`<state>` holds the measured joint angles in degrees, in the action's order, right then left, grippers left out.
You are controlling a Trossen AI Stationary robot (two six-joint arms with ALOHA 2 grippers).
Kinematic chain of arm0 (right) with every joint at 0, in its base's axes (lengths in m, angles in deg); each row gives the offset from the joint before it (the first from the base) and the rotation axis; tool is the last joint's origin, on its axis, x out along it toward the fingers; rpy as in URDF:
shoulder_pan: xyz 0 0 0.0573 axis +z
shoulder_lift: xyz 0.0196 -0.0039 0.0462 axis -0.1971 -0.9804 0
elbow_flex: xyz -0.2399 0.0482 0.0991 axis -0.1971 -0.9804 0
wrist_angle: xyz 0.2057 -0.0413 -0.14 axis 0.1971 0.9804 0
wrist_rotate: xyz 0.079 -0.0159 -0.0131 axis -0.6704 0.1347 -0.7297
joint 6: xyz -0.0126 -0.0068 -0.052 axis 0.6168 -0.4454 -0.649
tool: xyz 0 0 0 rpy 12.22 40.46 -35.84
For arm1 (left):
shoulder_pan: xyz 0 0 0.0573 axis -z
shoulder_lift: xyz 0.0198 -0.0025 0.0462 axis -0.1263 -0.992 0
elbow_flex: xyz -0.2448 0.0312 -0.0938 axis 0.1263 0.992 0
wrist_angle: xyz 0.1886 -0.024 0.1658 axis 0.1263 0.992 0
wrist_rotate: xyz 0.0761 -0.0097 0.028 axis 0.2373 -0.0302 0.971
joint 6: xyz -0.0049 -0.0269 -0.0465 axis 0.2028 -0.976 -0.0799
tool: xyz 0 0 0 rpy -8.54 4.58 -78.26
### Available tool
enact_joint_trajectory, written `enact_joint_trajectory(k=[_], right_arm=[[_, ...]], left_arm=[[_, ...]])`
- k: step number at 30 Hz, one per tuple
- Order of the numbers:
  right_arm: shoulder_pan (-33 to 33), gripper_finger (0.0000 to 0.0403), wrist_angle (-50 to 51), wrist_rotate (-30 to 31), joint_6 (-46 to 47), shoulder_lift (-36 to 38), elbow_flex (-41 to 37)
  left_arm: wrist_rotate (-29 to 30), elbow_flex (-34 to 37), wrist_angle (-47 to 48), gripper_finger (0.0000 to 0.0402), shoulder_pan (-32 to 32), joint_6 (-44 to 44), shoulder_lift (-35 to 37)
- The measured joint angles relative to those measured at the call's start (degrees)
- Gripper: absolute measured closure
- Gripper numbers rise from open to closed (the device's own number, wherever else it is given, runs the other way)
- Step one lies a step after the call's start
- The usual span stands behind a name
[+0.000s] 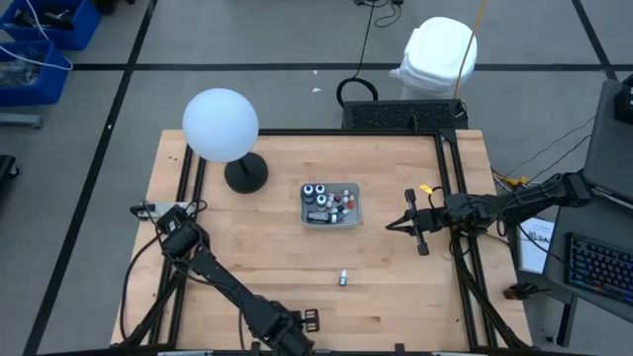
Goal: Pick & Place food coloring
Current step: Put the small yellow food coloring bottle into the gray bin
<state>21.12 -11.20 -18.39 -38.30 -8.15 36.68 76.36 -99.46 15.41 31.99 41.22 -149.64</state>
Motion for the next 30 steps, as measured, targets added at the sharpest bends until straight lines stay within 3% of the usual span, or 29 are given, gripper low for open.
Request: enact_joint_trajectory(k=[8, 17, 24, 30], right_arm=[[0.0, 0.0403, 0.0, 0.0, 0.6, 0.0, 0.0], [0.0, 0.0403, 0.0, 0.0, 0.5, 0.0, 0.0], [0.0, 0.0403, 0.0, 0.0, 0.4, 0.0, 0.0], [0.0, 0.0403, -0.2, 0.0, -1.2, 0.0, 0.0]], left_arm=[[4.8, -0.6, -0.7, 0.0338, -1.9, -1.1, 0.0], [8.1, -8.6, 2.5, 0.0349, -8.7, -2.4, 1.3], [6.4, -12.8, -0.3, 0.0337, -21.4, -5.8, 5.4], [0.9, -15.0, -4.3, 0.0349, -34.2, -12.5, 5.9]])
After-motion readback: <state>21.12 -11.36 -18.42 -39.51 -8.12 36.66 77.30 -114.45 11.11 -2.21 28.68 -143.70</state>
